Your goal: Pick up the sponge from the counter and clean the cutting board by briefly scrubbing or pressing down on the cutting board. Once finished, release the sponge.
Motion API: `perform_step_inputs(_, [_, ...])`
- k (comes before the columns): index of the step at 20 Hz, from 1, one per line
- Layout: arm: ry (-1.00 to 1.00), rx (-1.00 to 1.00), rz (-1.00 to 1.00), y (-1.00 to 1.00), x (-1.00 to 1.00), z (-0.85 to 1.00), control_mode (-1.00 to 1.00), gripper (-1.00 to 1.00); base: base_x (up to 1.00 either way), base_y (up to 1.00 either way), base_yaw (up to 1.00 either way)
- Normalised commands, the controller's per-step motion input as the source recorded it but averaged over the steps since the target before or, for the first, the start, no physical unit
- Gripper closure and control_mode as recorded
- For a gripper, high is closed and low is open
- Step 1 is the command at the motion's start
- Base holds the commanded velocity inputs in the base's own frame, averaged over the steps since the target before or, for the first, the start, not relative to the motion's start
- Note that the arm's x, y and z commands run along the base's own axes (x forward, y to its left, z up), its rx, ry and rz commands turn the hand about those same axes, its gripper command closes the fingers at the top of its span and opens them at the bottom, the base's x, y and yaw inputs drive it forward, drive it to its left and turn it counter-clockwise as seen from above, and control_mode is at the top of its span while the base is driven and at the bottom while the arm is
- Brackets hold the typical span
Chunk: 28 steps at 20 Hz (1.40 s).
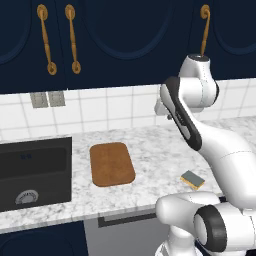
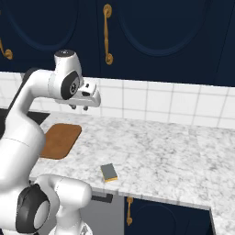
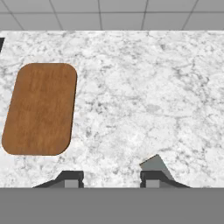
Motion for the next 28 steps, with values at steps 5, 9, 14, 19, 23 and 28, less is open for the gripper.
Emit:
perform_step_inputs(5, [0.00, 0.00, 0.00, -0.20, -0.25, -0.05, -1.00, -1.00, 0.00, 0.00, 0.00])
perform_step_inputs(9, [0.00, 0.00, 0.00, -0.20, -0.38, -0.11, -1.00, -1.00, 0.00, 0.00, 0.00])
perform_step_inputs(14, [0.01, 0.00, 0.00, -0.11, -0.33, -0.20, -1.00, -1.00, 0.00, 0.00, 0.00])
perform_step_inputs(19, [0.04, 0.00, 0.00, -0.01, -0.27, -0.27, -1.00, -1.00, 0.00, 0.00, 0.00])
perform_step_inputs(23, [0.01, 0.00, 0.00, -0.03, -0.27, -0.32, -1.00, -1.00, 0.00, 0.00, 0.00])
perform_step_inputs(28, [0.03, 0.00, 0.00, 0.00, -0.17, -0.32, -1.00, -1.00, 0.00, 0.00, 0.00])
